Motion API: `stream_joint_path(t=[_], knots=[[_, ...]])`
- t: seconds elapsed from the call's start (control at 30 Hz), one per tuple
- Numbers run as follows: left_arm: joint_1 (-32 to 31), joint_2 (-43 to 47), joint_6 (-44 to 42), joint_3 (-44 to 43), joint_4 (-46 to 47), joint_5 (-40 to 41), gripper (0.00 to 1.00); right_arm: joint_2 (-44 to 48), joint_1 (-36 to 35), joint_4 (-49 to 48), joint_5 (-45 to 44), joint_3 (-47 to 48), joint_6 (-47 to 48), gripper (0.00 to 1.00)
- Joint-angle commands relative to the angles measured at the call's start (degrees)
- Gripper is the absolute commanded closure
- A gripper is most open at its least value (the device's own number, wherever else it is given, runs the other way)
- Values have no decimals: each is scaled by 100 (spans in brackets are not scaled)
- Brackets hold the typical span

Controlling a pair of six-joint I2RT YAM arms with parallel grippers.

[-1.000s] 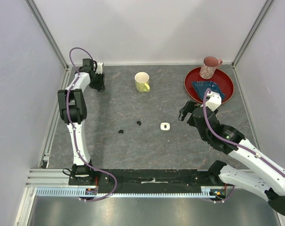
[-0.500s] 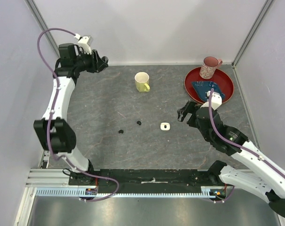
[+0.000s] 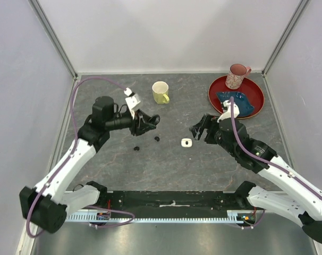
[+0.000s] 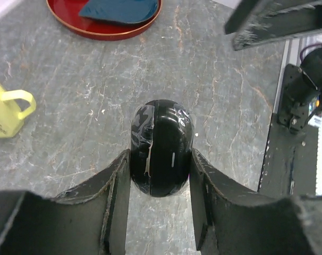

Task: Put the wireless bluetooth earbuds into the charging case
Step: Pick up the charging case at the center of the board.

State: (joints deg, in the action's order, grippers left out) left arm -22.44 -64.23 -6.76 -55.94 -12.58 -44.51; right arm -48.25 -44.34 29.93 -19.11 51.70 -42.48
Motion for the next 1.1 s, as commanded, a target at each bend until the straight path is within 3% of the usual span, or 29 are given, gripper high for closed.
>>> stream_joint_path(t=[0.0, 0.2, 0.43, 0.77, 1.07], knots=[[-374, 1067, -905, 687, 827, 347, 98, -193, 30, -532, 1029, 288, 161, 11], [-884, 1782, -1239, 1261, 959, 1128, 98, -519, 30, -1111, 2200, 305, 100, 15], [-1491, 1712, -1512, 1217, 704, 1884, 98, -554, -5, -1666, 3053, 410, 187, 19], [-2405, 1413, -1890, 972, 581, 2684, 98, -896, -251, -1684, 3291, 595, 328, 20], [-2792, 1299, -1934, 866, 555, 2887, 98, -1055, -392, -1658, 3037, 587, 354, 26]])
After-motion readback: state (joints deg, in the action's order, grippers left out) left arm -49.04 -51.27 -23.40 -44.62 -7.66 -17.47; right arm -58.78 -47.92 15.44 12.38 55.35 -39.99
